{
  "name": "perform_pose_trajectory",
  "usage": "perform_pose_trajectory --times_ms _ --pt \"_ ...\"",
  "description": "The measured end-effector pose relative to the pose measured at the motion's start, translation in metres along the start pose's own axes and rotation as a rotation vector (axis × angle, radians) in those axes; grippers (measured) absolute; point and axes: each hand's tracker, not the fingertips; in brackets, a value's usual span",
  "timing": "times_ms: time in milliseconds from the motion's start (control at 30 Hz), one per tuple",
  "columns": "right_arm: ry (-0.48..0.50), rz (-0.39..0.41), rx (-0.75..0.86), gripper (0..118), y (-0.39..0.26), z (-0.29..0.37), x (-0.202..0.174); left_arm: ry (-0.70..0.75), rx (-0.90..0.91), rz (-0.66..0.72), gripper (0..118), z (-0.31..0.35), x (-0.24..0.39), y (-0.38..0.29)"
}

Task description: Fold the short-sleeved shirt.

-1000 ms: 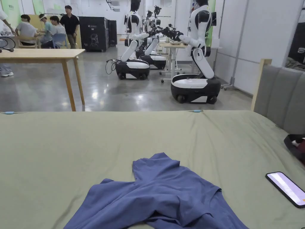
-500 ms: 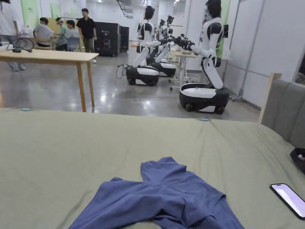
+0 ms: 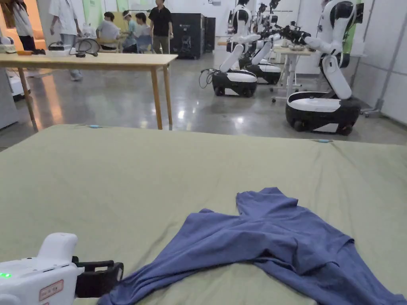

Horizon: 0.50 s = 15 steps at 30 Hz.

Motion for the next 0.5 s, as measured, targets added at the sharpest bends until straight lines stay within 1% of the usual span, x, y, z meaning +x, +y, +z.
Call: perform_pose_trajectory --times_ms 33,67,133,200,267,300,367,400,433,467,500 --pt "0.006 -0.009 -0.008 0 -0.002 -0.003 0.005 -0.017 -0.036 0.01 117 -0.011 -0.005 -0.003" --pt "0.006 -0.003 -0.016 0 -0.003 -0.006 0.005 -0.014 -0.019 0.026 116 -0.018 -0.013 -0.008" --pt "-0.003 0.008 -0.031 0 -0.007 -0.012 0.003 0.021 -0.029 0.027 117 -0.032 -0.005 -0.018" --pt "-0.008 -0.006 -0.056 0 -0.013 -0.016 0.004 0.011 -0.05 0.028 117 -0.045 -0.01 -0.027" --pt "-0.003 -0.011 -0.065 0 -0.016 -0.02 0.005 0.003 -0.082 0.02 114 -0.052 -0.008 -0.022" --pt "-0.004 -0.009 -0.073 0 -0.018 -0.022 0.003 0.001 -0.092 0.007 111 -0.055 -0.007 -0.025" --pt "-0.003 -0.006 -0.092 0 -0.019 -0.025 0.004 0.035 -0.096 -0.037 100 -0.059 -0.002 -0.029" --pt "-0.002 -0.003 -0.096 0 -0.02 -0.027 0.005 0.059 -0.103 -0.062 93 -0.061 -0.001 -0.031" --pt "-0.002 -0.002 -0.1 0 -0.02 -0.027 0.003 0.061 -0.104 -0.07 82 -0.063 -0.001 -0.032" --pt "0.0 -0.002 -0.104 0 -0.02 -0.028 0.004 0.064 -0.105 -0.085 76 -0.064 -0.001 -0.035" --pt "0.0 -0.002 -0.108 0 -0.02 -0.029 0.004 0.055 -0.103 -0.093 73 -0.062 0.004 -0.04"
